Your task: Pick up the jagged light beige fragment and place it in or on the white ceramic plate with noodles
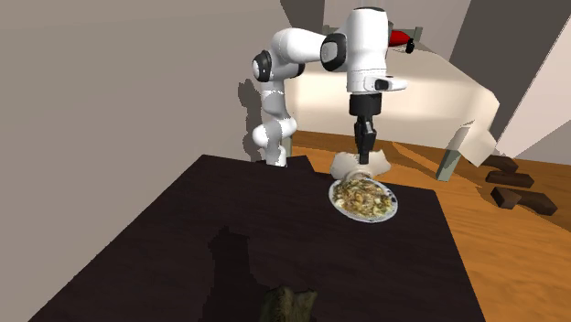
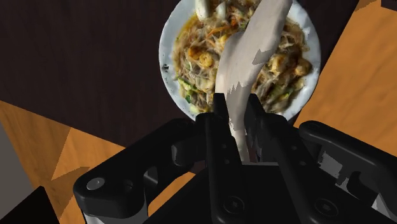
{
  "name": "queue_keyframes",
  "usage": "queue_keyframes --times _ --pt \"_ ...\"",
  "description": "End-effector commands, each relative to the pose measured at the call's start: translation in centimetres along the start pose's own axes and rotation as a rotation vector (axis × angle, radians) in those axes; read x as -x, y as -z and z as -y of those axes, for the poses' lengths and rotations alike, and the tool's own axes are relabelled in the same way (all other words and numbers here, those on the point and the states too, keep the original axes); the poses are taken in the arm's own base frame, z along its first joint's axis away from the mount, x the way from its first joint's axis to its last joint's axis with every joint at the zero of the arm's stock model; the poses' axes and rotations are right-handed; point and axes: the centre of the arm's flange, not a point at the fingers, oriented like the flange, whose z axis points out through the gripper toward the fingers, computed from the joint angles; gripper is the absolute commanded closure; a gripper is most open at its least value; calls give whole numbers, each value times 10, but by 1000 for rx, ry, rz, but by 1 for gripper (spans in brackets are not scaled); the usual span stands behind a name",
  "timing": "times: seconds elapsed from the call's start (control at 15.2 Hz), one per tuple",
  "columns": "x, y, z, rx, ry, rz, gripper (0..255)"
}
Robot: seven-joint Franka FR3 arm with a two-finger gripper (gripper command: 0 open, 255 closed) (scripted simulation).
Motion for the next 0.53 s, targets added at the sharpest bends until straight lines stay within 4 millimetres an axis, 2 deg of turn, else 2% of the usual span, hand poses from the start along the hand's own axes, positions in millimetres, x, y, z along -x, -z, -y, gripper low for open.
queue_keyframes --times 0.0,0.46 --pt "0 -11 2 1 0 0 255" --pt "1 -15 3 1 0 0 255"
